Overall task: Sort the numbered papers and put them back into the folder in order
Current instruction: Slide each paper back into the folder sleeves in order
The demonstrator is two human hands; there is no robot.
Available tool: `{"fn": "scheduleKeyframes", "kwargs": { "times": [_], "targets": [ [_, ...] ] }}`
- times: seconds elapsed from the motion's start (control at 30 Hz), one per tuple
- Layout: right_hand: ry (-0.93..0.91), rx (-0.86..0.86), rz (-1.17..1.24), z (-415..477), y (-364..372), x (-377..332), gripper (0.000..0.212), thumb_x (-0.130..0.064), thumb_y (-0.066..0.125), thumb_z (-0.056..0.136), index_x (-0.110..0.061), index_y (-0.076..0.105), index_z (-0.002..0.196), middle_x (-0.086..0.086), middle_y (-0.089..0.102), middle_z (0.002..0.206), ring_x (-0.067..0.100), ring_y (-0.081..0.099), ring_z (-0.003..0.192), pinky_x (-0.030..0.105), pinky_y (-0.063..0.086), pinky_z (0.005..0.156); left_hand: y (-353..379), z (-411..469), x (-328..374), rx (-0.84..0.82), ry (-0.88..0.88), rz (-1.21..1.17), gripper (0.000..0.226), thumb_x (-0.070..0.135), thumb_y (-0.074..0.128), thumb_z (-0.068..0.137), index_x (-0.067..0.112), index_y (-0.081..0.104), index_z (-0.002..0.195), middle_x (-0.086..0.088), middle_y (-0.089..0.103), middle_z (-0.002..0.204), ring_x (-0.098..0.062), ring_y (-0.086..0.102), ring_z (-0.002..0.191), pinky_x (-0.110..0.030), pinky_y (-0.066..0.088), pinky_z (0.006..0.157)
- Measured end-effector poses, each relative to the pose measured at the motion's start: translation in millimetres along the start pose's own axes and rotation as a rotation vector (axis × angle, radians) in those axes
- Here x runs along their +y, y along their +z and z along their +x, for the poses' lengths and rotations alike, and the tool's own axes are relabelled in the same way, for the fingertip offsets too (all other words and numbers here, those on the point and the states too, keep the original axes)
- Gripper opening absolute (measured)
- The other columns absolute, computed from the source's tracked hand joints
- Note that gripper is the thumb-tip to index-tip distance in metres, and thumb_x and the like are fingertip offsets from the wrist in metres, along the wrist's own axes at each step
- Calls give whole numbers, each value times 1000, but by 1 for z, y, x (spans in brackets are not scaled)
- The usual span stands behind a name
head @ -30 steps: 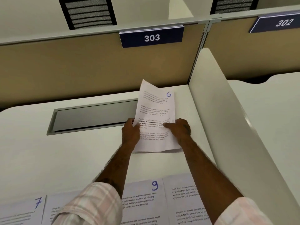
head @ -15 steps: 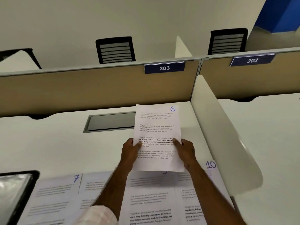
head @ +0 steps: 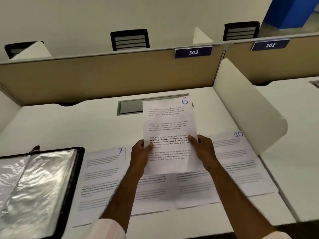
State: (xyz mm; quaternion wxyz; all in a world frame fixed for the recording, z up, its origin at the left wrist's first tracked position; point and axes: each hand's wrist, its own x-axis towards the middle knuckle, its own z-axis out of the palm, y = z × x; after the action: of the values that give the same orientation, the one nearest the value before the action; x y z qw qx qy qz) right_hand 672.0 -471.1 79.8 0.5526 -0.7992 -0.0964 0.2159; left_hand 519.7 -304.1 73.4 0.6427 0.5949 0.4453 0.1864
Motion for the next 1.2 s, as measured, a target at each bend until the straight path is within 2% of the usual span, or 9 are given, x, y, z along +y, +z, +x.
{"fn": "scheduleKeyframes", "kwargs": {
  "times": [0.1, 0.23, 0.3, 0.47, 0.57, 0.8, 0.97, 1.2],
  "targets": [
    [-12, 31, 13, -35, 21, 0, 39, -36, 63, 93, -16, 50, 61, -2, 58, 65, 11, 51, 61, 23, 36, 54, -36, -17, -7, -35, 5, -17, 23, 17, 65, 93, 15, 63, 116, -1, 69, 109, -19, 67, 97, -38, 55, 90],
    [-31, 25, 12, -72, 44, 5, 44, -42, 65, 90, -2, 59, 72, 14, 66, 76, 19, 57, 68, 31, 43, 61, -78, -37, -16, -34, -12, -40, 25, 15, 68, 91, 15, 66, 116, 0, 72, 108, -20, 69, 96, -40, 56, 90],
    [-39, 24, 27, -85, 53, 5, 42, -42, 65, 90, -2, 65, 80, 13, 69, 82, 22, 62, 72, 34, 48, 64, -92, -45, -19, -31, -8, -68, 24, 14, 68, 91, 17, 67, 115, 0, 73, 107, -21, 69, 97, -42, 56, 90],
    [-50, -9, 65, -113, 69, 5, 30, -39, 66, 90, -9, 70, 87, 4, 72, 87, 23, 67, 83, 37, 54, 75, -119, -72, -23, 8, 30, -101, 21, 13, 66, 92, 16, 67, 112, -1, 72, 106, -19, 69, 96, -35, 56, 86],
    [-56, -54, 98, -127, 74, 8, 25, -37, 67, 89, -13, 72, 87, 1, 73, 86, 19, 68, 82, 31, 54, 70, -132, -89, -31, 48, 28, -107, 21, 12, 67, 91, 11, 68, 112, -4, 73, 107, -23, 69, 97, -39, 56, 88],
    [-66, -150, 68, -162, 90, 18, 38, -42, 67, 88, -4, 68, 83, 10, 71, 83, 18, 63, 73, 31, 47, 65, -160, -134, -55, 140, -30, -162, 22, 12, 68, 91, 11, 69, 113, -4, 74, 107, -25, 70, 99, -44, 57, 89],
    [-85, -235, 69, -190, 105, 14, 22, -36, 65, 91, -15, 72, 91, -3, 73, 86, 13, 68, 78, 24, 48, 62, -188, -162, -65, 185, -26, -175, 19, 15, 68, 91, 14, 69, 109, -3, 74, 106, -25, 70, 99, -47, 56, 90],
    [-126, -285, 20, -226, 152, 8, 21, -40, 64, 91, -21, 72, 93, -5, 74, 89, 17, 70, 83, 37, 57, 77, -246, -179, -80, 214, -25, -230, 13, 15, 69, 91, 22, 68, 102, -2, 74, 104, -23, 72, 93, -42, 59, 82]
  ]
}}
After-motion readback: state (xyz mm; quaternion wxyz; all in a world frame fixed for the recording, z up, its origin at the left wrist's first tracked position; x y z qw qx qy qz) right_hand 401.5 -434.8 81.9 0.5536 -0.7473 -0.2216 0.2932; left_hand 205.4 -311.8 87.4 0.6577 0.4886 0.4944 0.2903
